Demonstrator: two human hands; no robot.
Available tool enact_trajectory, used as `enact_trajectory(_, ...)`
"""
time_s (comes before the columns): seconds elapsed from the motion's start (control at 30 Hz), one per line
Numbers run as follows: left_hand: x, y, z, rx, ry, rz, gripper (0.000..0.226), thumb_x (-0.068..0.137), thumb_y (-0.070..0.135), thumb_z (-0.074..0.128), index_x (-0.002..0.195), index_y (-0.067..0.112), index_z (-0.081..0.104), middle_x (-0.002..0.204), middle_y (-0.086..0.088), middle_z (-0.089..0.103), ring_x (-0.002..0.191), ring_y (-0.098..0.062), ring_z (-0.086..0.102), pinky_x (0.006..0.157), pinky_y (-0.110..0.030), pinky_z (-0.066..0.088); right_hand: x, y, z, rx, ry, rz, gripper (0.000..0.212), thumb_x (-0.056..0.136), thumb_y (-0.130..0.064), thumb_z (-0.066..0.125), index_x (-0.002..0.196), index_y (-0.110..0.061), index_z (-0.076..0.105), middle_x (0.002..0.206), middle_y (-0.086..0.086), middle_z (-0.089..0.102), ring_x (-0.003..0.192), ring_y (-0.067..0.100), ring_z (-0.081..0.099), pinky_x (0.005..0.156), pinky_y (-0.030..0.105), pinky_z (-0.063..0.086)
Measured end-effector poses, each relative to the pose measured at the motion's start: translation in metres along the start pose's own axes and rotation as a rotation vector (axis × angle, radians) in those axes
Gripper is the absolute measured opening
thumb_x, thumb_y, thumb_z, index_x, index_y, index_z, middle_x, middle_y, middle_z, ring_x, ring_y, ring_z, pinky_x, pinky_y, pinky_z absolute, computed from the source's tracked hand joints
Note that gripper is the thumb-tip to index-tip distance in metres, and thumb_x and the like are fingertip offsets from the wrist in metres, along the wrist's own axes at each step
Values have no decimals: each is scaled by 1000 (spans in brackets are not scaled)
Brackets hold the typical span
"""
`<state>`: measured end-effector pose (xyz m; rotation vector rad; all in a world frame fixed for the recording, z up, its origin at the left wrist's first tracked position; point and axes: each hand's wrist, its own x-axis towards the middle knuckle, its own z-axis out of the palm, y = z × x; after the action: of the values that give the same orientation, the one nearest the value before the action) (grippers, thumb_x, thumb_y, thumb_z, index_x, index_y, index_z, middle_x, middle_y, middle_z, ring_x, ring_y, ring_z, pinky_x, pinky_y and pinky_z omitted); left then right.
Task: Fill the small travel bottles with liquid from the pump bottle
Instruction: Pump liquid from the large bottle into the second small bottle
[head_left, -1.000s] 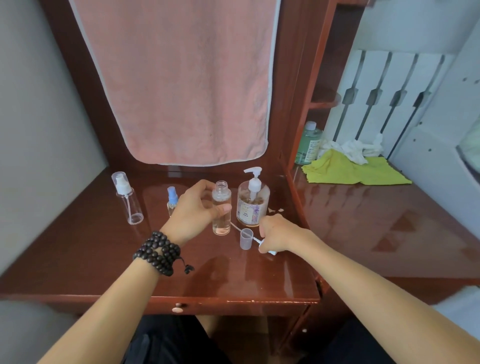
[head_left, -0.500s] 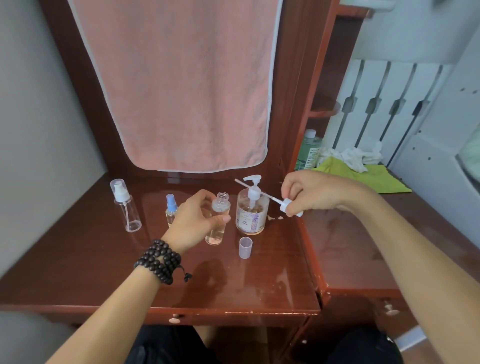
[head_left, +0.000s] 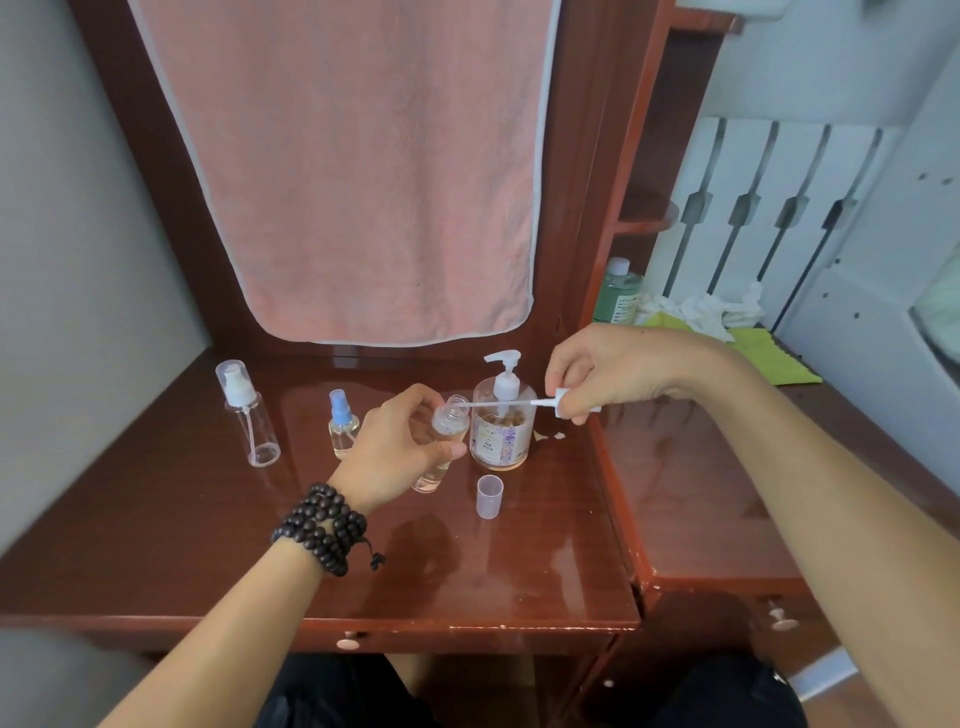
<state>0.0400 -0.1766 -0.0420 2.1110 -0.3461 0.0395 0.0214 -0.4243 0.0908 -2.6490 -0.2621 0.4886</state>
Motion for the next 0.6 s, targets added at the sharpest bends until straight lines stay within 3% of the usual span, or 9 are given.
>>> enact_trajectory(0.13,-4,7,3,13,-19,17,33,71,25,84,93,31,61,89,7,69,76,-9,68,73,-28,55,4,-2,-8,-21,101,-67,19,87,-23,75,105,-30,79,96,-5,79,91,9,71,89,34,54)
enact_trajectory(0.23,-5,13,5,-8,-12,36,33,70,27,85,94,31,63,89,9,70,77,-9,67,72,-23,54,14,-6,2,-127,220,-180,30,88,-25,77,118,-30,75,112,-9,71,100,11,65,83,24,51)
enact_trajectory(0.4,-5,20,8,-48,14,75,35,68,31,86,96,33,65,88,10,72,81,-7,68,76,-24,55,32,-8,33,-116,308,-336,29,81,-18,83,107,-23,73,100,-3,71,89,10,66,78,27,54)
enact_trajectory(0.5,-4,21,9,-57,22,81,36,67,31,87,97,32,66,88,8,72,80,-10,68,75,-27,55,38,-5,38,-120,320,-404,26,79,-16,84,103,-24,76,88,-12,68,77,-1,61,66,13,44)
enact_trajectory(0.6,-3,21,10,-57,24,80,37,67,34,87,98,34,66,88,9,72,81,-10,68,79,-31,56,41,-6,38,-132,316,-451,27,78,-16,85,102,-24,79,84,-14,68,74,-4,58,65,9,41)
